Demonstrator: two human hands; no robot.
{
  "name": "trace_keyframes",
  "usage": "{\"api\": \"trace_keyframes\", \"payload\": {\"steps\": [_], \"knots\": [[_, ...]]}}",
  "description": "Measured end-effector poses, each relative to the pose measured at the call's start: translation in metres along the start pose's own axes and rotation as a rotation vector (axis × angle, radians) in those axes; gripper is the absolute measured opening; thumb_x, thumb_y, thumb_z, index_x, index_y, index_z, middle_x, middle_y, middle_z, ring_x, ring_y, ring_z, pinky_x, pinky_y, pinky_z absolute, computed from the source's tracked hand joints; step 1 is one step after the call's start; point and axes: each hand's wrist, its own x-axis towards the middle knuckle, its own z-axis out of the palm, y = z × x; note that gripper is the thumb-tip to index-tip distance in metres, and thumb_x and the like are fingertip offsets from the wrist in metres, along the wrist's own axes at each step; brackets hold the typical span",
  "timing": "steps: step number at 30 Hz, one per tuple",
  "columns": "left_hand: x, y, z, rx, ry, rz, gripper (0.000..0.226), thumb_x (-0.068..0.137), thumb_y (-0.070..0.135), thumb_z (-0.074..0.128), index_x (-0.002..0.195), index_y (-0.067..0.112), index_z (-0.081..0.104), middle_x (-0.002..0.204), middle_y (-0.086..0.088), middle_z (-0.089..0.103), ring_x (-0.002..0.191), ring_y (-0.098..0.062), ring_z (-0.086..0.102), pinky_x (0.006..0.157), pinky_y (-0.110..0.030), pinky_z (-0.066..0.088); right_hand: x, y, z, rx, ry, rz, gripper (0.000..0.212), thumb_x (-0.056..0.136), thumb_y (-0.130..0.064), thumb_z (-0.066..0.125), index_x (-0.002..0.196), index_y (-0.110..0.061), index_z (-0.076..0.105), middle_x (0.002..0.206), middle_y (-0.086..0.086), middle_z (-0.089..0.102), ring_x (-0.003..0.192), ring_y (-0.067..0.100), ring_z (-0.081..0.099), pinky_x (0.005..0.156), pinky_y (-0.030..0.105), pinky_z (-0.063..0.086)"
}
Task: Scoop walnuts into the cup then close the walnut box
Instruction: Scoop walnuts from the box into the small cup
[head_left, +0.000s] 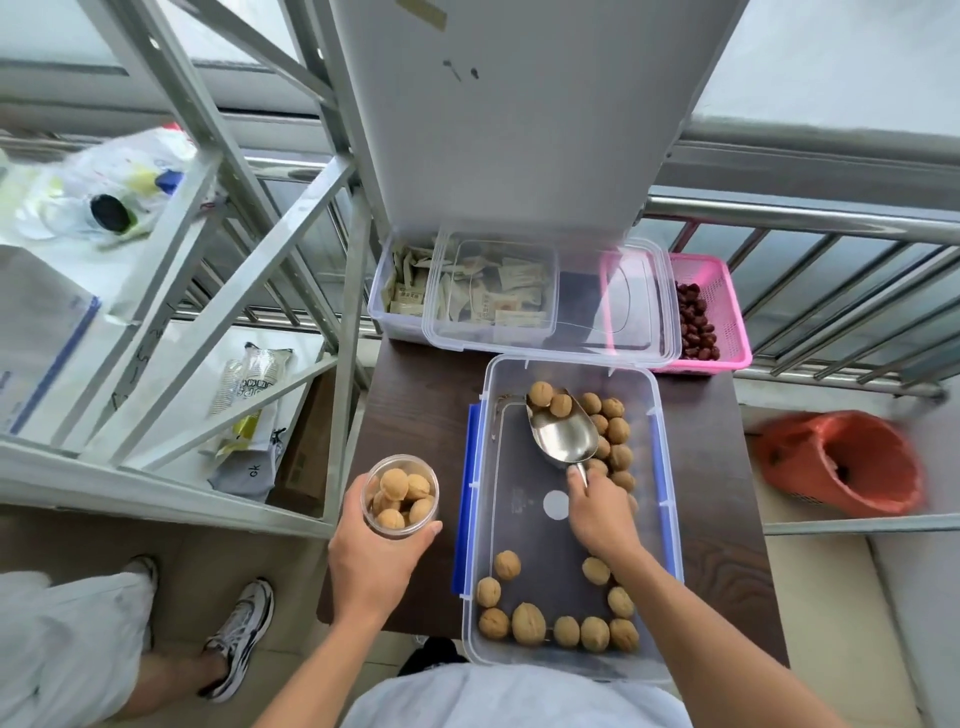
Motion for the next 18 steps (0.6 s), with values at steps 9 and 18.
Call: {"api": "trace_keyframes", "payload": {"steps": [9, 18], "knots": [[-0.005, 0.008, -0.004, -0.026, 0.007, 0.032, 0.08, 0.058, 0.022, 0.098, 0.114, 0.049, 0.047, 0.103, 0.033, 0.057, 0.093, 0.016, 0.056, 0.077, -0.003, 0.037, -0.01, 0.006, 0.004, 0.15, 0.095, -0.135, 0.04, 0.102, -0.041, 0.04, 0.077, -0.013, 0.053, 0.07, 0.003, 0.06, 0.066, 0.022, 0.057, 0.065, 0.05, 0.051], [-0.002, 0.001, -0.003, 0.044, -0.024, 0.058, 0.089, 0.055, 0.033, 0.098, 0.129, 0.041, 0.051, 0.116, 0.023, 0.062, 0.109, -0.002, 0.061, 0.091, -0.023, 0.052, -0.03, 0.006, -0.06, 0.036, -0.029, -0.321, 0.031, 0.098, -0.035, 0.056, 0.072, -0.02, 0.063, 0.057, 0.0, 0.06, 0.056, 0.013, 0.055, 0.055, 0.035, 0.044]]}}
